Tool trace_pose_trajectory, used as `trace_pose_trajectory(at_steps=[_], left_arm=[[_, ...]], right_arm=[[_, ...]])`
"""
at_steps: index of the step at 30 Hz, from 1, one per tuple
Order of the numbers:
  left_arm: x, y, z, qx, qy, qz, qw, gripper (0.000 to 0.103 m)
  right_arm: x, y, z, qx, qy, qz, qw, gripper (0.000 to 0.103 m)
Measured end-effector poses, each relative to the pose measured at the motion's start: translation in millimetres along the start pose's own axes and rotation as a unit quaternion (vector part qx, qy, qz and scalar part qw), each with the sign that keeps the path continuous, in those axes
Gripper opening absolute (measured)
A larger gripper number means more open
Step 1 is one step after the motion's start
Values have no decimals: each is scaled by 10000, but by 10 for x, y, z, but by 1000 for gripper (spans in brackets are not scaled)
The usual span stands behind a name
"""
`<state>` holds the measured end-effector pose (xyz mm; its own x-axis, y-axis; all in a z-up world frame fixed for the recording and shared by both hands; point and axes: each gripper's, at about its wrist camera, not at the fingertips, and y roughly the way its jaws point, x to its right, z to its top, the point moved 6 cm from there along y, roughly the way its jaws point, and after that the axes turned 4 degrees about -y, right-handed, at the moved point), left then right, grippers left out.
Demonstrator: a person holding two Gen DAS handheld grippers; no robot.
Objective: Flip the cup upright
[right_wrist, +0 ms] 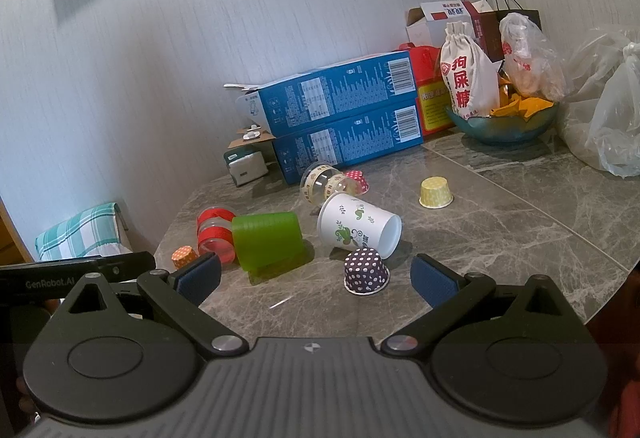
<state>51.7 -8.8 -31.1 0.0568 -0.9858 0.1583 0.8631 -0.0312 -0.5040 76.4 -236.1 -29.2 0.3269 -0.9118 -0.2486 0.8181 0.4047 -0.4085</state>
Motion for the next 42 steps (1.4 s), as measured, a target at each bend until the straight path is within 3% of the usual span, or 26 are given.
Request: trace_pose_trajectory(at_steps=[42], left_arm=[[20, 37, -39, -72, -46, -66, 9999, 103]], right_arm=[[19, 14, -31, -2, -9, 63, 10000, 102]])
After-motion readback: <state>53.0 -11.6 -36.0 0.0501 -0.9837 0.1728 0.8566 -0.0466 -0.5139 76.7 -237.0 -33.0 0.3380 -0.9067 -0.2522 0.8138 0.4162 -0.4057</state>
